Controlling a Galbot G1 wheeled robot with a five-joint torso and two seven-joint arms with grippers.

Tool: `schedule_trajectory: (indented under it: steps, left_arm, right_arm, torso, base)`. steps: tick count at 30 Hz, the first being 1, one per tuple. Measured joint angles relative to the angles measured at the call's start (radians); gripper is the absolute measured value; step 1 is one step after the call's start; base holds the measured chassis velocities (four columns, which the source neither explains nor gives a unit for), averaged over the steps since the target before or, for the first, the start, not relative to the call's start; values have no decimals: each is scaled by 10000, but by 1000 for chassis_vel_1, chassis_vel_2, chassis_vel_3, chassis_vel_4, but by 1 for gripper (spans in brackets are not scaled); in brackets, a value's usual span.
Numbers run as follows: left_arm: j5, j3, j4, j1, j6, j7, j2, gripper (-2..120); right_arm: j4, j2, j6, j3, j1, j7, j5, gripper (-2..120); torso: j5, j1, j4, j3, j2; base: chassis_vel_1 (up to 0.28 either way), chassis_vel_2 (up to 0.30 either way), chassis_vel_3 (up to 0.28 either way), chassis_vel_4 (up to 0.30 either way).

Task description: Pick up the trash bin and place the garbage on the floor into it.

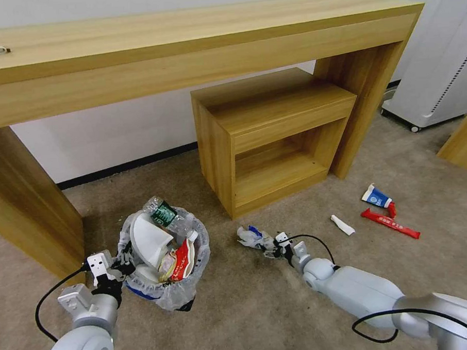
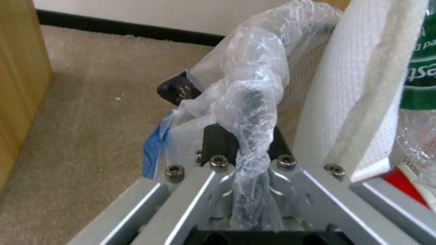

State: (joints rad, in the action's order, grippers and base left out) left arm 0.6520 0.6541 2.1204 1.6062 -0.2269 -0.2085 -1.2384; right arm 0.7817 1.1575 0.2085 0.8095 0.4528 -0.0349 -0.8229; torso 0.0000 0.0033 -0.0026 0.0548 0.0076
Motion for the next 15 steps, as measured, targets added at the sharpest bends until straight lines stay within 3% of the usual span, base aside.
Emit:
schedule_trajectory:
  steps: [7,15]
  left_arm:
    - [29,-23,180,75,18,61,2,3]
    - [24,21,254,217,108,140,3,3]
  right_arm:
    - [-1504,1168,137,-146,-67,429,662,90]
    - [-1951,1400,80,-382,-37,592,1023,86]
  torso:
    - [-2,0,2,0,0]
    - [-2,-2,1,0,0]
  base:
    - [0,0,0,0]
    - [0,0,0,0]
